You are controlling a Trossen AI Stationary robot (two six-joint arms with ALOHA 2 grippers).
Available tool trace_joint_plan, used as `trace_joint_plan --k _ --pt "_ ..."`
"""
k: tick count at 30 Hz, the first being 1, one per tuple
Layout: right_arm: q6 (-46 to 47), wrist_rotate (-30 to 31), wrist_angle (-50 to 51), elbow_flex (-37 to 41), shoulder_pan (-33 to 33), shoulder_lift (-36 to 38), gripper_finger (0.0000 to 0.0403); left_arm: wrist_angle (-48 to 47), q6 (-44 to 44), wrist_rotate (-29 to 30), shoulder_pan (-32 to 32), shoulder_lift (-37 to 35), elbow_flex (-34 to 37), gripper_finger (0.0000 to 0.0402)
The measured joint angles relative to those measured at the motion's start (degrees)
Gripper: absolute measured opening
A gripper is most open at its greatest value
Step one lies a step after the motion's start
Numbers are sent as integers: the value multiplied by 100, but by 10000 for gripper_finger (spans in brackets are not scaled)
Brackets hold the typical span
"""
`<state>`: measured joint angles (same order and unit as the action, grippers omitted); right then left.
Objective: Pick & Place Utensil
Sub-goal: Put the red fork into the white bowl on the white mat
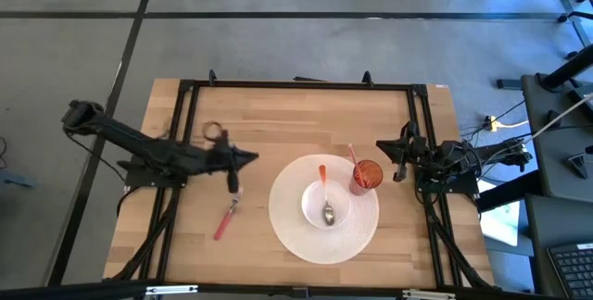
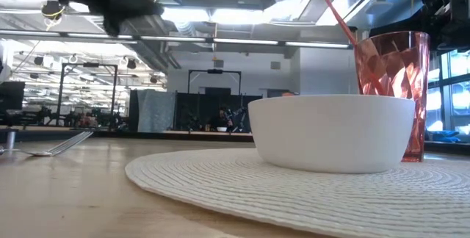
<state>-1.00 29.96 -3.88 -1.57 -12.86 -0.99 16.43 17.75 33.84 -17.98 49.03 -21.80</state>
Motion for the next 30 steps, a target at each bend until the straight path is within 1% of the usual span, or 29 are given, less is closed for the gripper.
trace_joint_plan --k 2,3,5,8,11,13,15,17,20,22,24,26,30 --pt "-86 1 -7 -2 -1 0 30 32 -332 164 14 -607 119 1" --pt "-92 5 -8 -2 -1 0 30 69 -342 282 14 -861 265 1" --pt "-103 41 -7 0 -2 0 30 76 -64 401 20 -1291 600 2" --pt "-207 52 -9 0 -2 0 30 13 544 458 16 -1703 1072 1" --pt "-244 52 -11 -2 -2 0 30 53 745 463 -112 -1868 1344 2" --pt "-243 48 -7 0 0 0 30 -69 845 447 -215 -1868 1379 2" --pt "-222 50 -10 0 -2 0 30 -325 1135 319 -292 -1867 1381 1" --pt "-220 48 -7 0 -2 0 30 -585 1637 136 -332 -1817 1381 1" --pt "-216 48 -7 0 0 0 30 -980 2642 -55 -417 -1603 1356 2" --pt "-212 48 -8 0 0 0 30 -1128 3228 -152 -554 -1183 1215 2" --pt "-205 49 -7 0 -2 -1 30 -1403 3686 -217 -732 -608 919 2" --pt "-205 49 -7 0 -1 0 30 -2013 4093 -384 -895 -8 494 2" --pt "-216 48 -7 -2 -2 0 30 -3839 5315 -807 -1144 1023 -500 3"
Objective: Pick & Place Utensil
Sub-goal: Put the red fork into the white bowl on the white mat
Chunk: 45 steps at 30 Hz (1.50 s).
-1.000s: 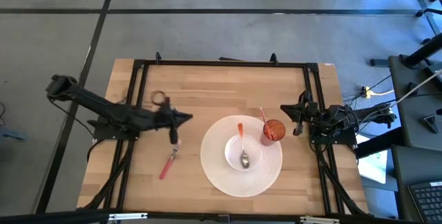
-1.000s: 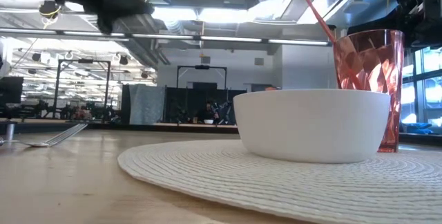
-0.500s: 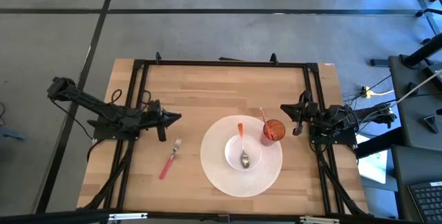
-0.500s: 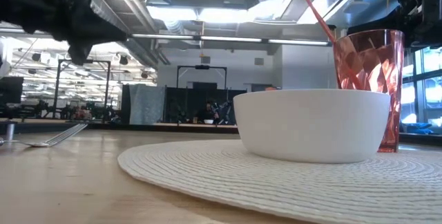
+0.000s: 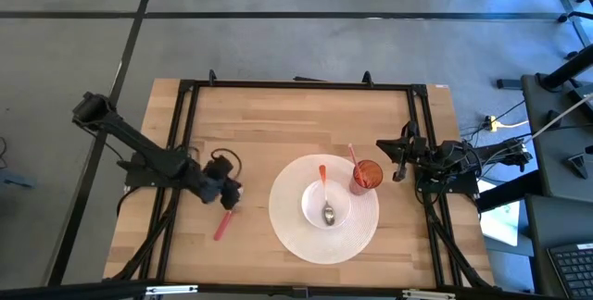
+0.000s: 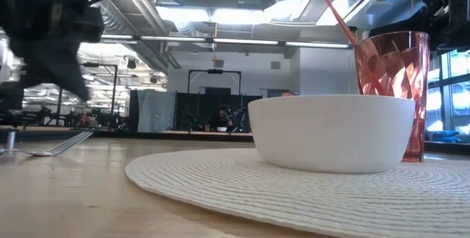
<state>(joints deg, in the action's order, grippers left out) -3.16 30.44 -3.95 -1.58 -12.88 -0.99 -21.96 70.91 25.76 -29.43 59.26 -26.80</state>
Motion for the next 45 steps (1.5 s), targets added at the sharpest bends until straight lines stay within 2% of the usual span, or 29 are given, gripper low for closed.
trace_joint_plan --k 3,6,12,23,28,33,38,42,45 --pt "7 0 0 2 0 0 30 -1164 1023 -178 -149 605 -621 4" --pt "9 0 0 1 2 0 30 -1679 1551 -756 -266 1049 -1043 6" --pt "9 0 4 2 0 0 30 -1614 1747 -1239 -499 1660 -1439 47" --pt "138 -1 53 2 1 0 30 -1771 2291 -1603 -503 2153 -1533 182" --pt "142 -2 90 1 0 0 30 -1607 2365 -1793 -503 2433 -1533 211" --pt "140 -2 131 2 0 0 30 -1403 2404 -1889 -492 2858 -1532 210" --pt "140 -2 155 2 1 -2 30 -1480 2430 -2171 -423 3227 -1590 188" --pt "142 -3 173 2 0 0 30 -1429 2475 -2357 -330 3343 -1618 142" --pt "140 -2 175 1 1 -1 30 -1319 2452 -2288 -285 3333 -1617 84"
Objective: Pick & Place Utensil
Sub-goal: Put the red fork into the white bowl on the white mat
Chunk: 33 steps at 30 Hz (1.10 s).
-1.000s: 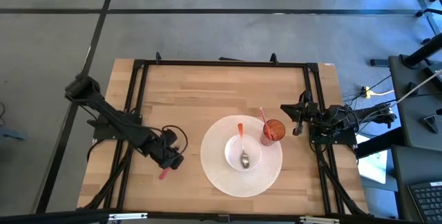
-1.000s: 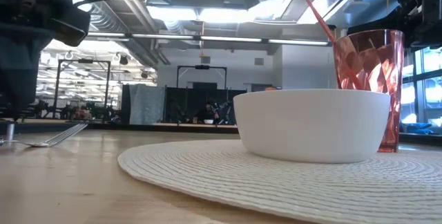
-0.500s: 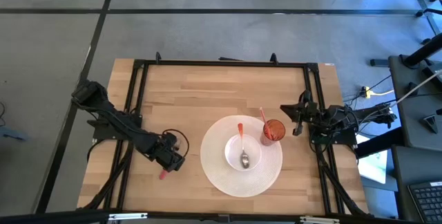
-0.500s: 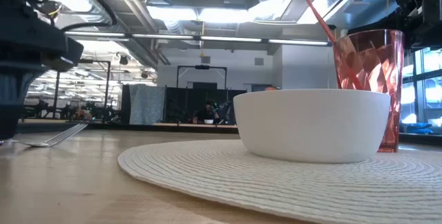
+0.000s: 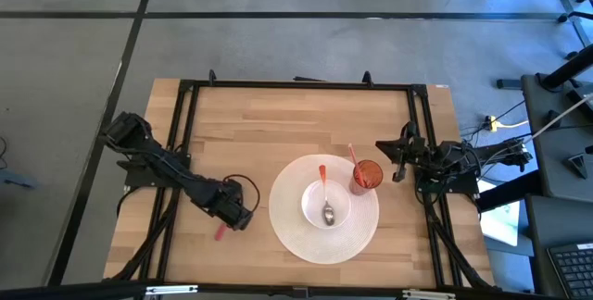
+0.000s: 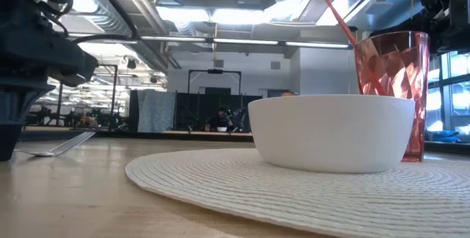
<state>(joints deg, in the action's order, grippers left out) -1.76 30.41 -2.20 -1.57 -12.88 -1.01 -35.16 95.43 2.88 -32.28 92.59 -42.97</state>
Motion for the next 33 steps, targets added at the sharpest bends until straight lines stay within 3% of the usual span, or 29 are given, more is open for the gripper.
trace_joint_plan --k 3,9,14,18,23,28,33 --pt "0 0 0 1 -1 1 30 -36 -268 116 10 -2 -39 30" --pt "-2 0 3 0 1 1 30 -308 -781 397 5 64 -254 29" --pt "1 0 1 1 -1 0 30 -1443 -1588 1378 152 126 -933 29" --pt "16 0 -2 1 1 1 30 -2201 -2235 2070 297 105 -1768 29" --pt "22 0 -2 1 0 1 30 -2396 -3881 2966 621 234 -2882 29" --pt "4 1 -2 1 1 1 30 -2534 -5672 2841 1280 977 -4436 29" --pt "1 0 48 1 0 1 30 -2906 -7513 2414 1591 2242 -6387 29"
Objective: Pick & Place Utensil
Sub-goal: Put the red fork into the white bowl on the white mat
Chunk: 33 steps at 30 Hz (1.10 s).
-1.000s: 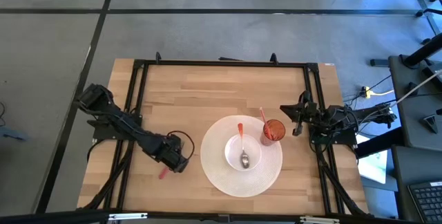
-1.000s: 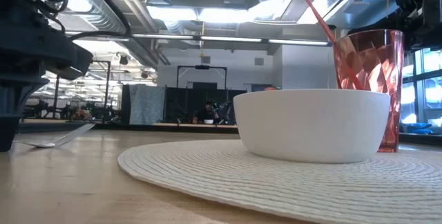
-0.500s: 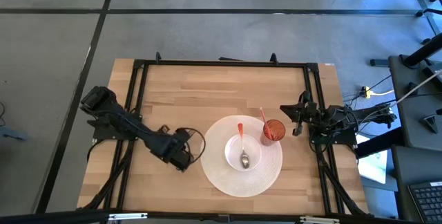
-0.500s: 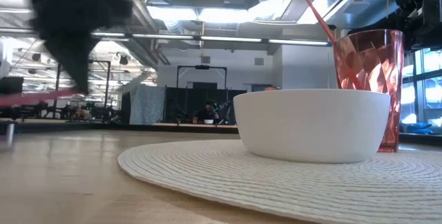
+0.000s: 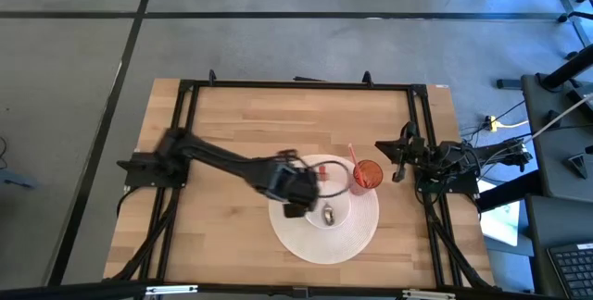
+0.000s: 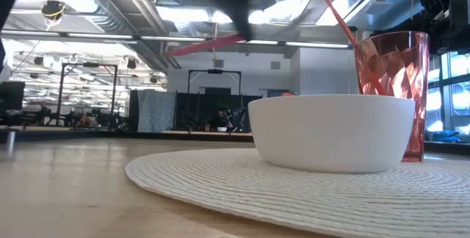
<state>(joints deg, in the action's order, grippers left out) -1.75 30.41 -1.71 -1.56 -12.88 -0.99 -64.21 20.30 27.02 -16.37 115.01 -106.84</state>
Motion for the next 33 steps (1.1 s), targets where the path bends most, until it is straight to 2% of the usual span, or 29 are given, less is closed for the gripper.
trace_joint_plan --k 5,8,11,16,28,33 --pt "1 0 16 0 1 0 30 -811 -1158 -245 53 1301 -2006 29" --pt "1 0 54 0 1 0 30 -1306 -1571 -412 27 1961 -2825 29" --pt "-1 0 74 0 2 0 30 -1289 -1974 -754 1 2028 -2465 29" --pt "4 4 78 0 2 0 30 -1662 -1951 -592 -46 2183 -2432 29" --pt "5 2 74 0 1 0 30 -1272 -2333 -481 -125 2183 -2440 29" --pt "1 2 76 0 2 0 30 -1252 -2257 -809 -41 2180 -2440 65"
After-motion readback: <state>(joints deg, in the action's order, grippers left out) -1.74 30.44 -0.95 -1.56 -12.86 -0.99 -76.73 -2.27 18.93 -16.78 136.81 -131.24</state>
